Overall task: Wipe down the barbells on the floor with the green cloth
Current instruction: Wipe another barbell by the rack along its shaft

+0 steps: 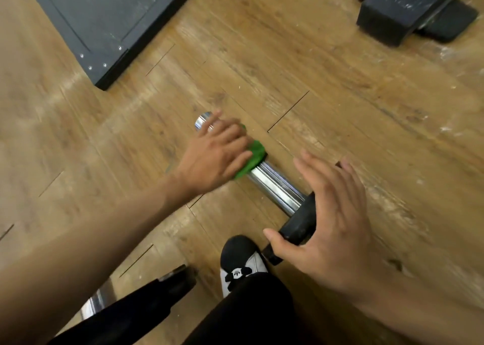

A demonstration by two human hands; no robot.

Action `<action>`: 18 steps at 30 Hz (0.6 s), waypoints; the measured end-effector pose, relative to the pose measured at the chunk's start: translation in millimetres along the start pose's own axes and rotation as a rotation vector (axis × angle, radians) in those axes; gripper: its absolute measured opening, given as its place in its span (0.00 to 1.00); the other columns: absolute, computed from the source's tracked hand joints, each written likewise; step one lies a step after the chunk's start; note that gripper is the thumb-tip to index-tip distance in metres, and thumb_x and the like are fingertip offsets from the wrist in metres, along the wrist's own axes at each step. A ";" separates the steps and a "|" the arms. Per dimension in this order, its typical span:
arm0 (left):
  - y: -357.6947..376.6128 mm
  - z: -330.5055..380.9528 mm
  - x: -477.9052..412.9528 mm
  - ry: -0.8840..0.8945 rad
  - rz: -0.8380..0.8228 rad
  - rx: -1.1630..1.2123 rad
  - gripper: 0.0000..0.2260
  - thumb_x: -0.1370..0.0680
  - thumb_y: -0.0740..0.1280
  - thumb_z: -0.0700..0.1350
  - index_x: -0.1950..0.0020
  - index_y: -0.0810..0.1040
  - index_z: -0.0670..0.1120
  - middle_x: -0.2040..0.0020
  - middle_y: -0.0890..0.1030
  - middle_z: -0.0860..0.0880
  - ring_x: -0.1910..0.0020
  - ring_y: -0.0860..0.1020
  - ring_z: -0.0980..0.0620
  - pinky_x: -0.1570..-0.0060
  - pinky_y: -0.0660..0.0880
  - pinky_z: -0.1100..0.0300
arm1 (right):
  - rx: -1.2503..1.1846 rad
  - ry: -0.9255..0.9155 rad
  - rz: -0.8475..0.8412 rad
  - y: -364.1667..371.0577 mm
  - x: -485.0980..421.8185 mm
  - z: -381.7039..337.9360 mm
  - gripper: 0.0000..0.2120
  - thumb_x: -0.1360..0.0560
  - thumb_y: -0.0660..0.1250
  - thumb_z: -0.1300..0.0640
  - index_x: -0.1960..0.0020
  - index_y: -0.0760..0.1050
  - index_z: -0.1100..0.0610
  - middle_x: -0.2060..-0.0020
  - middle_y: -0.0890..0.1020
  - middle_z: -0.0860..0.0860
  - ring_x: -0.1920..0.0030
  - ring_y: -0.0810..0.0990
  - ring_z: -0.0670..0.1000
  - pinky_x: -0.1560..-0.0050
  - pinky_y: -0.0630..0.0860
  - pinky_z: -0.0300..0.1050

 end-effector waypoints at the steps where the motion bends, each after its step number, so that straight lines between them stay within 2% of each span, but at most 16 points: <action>1: -3.7 -11.2 0.1 -0.060 -0.002 0.005 0.21 0.12 0.51 0.53 0.39 0.81 0.45 0.42 0.80 0.45 0.28 0.73 0.42 0.21 0.55 0.37 | 0.002 -0.003 0.002 1.8 0.9 -1.5 0.42 0.30 0.73 0.39 0.24 0.67 0.61 0.25 0.71 0.56 0.24 0.69 0.55 0.20 0.56 0.63; 4: -6.2 -6.1 1.6 -0.129 0.030 0.049 0.22 0.12 0.51 0.53 0.40 0.81 0.42 0.43 0.80 0.43 0.28 0.72 0.39 0.21 0.54 0.37 | -0.003 -0.035 0.036 5.7 -0.3 -1.8 0.41 0.31 0.74 0.41 0.25 0.67 0.60 0.27 0.73 0.57 0.26 0.71 0.57 0.22 0.60 0.66; 8: 8.5 63.9 14.4 0.186 0.021 0.170 0.19 0.14 0.57 0.49 0.31 0.79 0.39 0.35 0.79 0.39 0.25 0.71 0.38 0.21 0.59 0.38 | 0.004 -0.067 0.078 8.0 -0.4 -1.5 0.39 0.32 0.74 0.43 0.27 0.68 0.61 0.28 0.73 0.59 0.29 0.73 0.59 0.24 0.61 0.65; 10: 7.7 55.6 13.8 0.263 0.015 0.123 0.20 0.13 0.56 0.51 0.31 0.79 0.40 0.35 0.80 0.41 0.25 0.72 0.40 0.21 0.59 0.39 | 0.013 -0.073 0.061 6.7 -2.2 -2.3 0.39 0.32 0.74 0.44 0.27 0.68 0.60 0.28 0.73 0.59 0.29 0.73 0.60 0.23 0.61 0.64; 11: 4.9 40.9 10.3 0.230 0.018 0.085 0.21 0.13 0.55 0.52 0.32 0.79 0.41 0.36 0.80 0.41 0.26 0.73 0.40 0.20 0.58 0.39 | 0.015 -0.067 0.051 5.9 -2.5 -2.5 0.38 0.32 0.73 0.44 0.27 0.68 0.60 0.28 0.73 0.59 0.29 0.74 0.61 0.23 0.61 0.64; 15: -7.1 -38.1 -2.7 -0.092 0.001 0.023 0.21 0.13 0.50 0.53 0.41 0.80 0.44 0.44 0.79 0.44 0.30 0.74 0.42 0.20 0.53 0.36 | 0.038 -0.056 0.039 5.6 -3.2 -4.5 0.39 0.32 0.73 0.44 0.27 0.68 0.59 0.28 0.73 0.59 0.30 0.74 0.61 0.23 0.60 0.64; 18: -11.3 -34.9 -4.5 -0.142 0.026 0.058 0.22 0.13 0.51 0.53 0.44 0.80 0.42 0.47 0.79 0.44 0.34 0.75 0.39 0.22 0.57 0.37 | 0.047 -0.062 0.074 8.5 -2.4 -6.8 0.38 0.33 0.73 0.45 0.28 0.69 0.59 0.29 0.73 0.59 0.31 0.75 0.61 0.23 0.61 0.65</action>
Point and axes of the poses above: each hand's wrist, its own x-axis away from the middle knuckle, its own y-axis out of the palm, z = x × y, the point moved 1 cm from there along -x, towards the middle knuckle
